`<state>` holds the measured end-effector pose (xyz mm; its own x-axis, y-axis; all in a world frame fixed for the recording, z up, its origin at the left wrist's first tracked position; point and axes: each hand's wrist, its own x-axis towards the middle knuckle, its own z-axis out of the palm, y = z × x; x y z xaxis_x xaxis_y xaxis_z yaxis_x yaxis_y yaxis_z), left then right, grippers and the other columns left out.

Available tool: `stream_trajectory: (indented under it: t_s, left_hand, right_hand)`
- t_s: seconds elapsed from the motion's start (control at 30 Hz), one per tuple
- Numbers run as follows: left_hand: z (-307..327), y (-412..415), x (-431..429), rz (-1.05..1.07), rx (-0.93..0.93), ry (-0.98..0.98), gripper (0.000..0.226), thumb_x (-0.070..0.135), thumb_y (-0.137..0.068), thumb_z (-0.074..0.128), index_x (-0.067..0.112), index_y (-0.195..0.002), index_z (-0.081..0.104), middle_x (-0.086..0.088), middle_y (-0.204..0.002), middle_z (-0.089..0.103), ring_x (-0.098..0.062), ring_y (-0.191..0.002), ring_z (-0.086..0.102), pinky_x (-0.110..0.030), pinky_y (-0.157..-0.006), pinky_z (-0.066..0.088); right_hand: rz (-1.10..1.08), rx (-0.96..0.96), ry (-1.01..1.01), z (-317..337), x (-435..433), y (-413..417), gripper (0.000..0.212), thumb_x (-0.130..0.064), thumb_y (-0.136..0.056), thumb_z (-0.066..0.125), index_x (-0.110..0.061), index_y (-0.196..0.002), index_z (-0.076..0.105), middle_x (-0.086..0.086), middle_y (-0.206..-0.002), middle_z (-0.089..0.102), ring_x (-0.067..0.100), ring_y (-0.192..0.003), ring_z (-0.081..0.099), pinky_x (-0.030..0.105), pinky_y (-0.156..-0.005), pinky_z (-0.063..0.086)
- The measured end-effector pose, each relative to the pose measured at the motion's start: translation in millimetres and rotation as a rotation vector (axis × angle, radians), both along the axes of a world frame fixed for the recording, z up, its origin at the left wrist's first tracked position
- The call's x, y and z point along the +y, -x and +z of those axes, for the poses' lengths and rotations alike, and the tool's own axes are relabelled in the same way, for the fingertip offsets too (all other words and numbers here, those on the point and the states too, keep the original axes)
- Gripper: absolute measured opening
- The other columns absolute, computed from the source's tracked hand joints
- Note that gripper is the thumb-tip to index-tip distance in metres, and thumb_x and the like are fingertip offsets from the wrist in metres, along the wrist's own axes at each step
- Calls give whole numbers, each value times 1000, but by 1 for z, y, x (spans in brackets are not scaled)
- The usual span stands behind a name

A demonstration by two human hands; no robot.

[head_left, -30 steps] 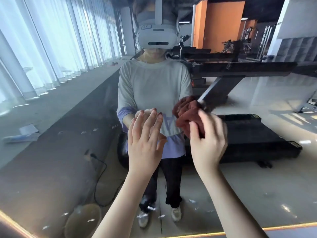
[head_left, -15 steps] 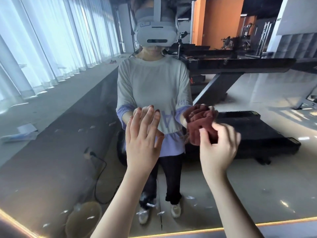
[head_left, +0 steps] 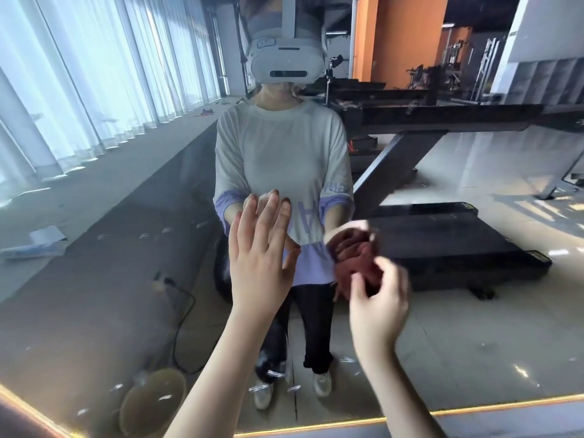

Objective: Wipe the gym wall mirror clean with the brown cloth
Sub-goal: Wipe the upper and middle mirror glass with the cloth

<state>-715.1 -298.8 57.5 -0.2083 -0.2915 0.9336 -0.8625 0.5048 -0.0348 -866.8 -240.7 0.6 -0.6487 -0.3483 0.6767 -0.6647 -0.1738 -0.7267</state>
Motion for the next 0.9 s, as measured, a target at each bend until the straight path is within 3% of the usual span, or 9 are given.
stream_trajectory:
  t_s: [0.13,0.3,0.5,0.63,0.73,0.9]
  left_hand:
    - [-1,-1,0,14,-6,6,73,20,-80,79,11,-145,45,-12,-152,46,-37,-143,34,-52,-116,31]
    - [-2,1,-1,11,0,18,69,18,-82,76,10,-144,46,-13,-151,47,-37,-142,35,-55,-113,35]
    - [-3,2,-1,25,-2,13,68,17,-82,74,10,-144,46,-13,-151,47,-37,-143,34,-55,-113,35]
    - [-3,2,-1,27,-2,13,70,16,-82,76,10,-144,45,-13,-151,46,-36,-143,33,-55,-113,34]
    - [-3,3,0,35,11,11,68,14,-83,75,9,-144,46,-13,-151,47,-36,-143,34,-56,-112,35]
    - [-3,5,0,34,16,8,63,14,-85,73,8,-143,50,-13,-151,47,-36,-143,34,-56,-112,36]
  right_hand:
    - [116,90,-33,-18,-1,-7,32,-28,-76,58,-6,-97,68,6,-94,64,29,-86,63,27,-73,43]
    - [10,-78,-66,-29,1,-2,31,-23,-74,63,-7,-101,62,9,-93,64,33,-84,62,24,-68,39]
    - [166,53,-134,-40,-1,-26,30,-27,-71,65,-11,-96,64,2,-90,62,17,-83,56,18,-63,36]
    - [50,-176,-108,-45,0,0,32,-17,-73,69,-7,-103,62,11,-94,64,36,-84,63,28,-70,42]
    - [89,-153,-116,-37,2,1,32,-4,-74,76,-5,-103,62,11,-95,64,38,-87,63,27,-70,41]
    - [52,-193,109,18,-7,26,36,-24,-78,67,-1,-106,63,15,-98,63,35,-86,61,23,-75,39]
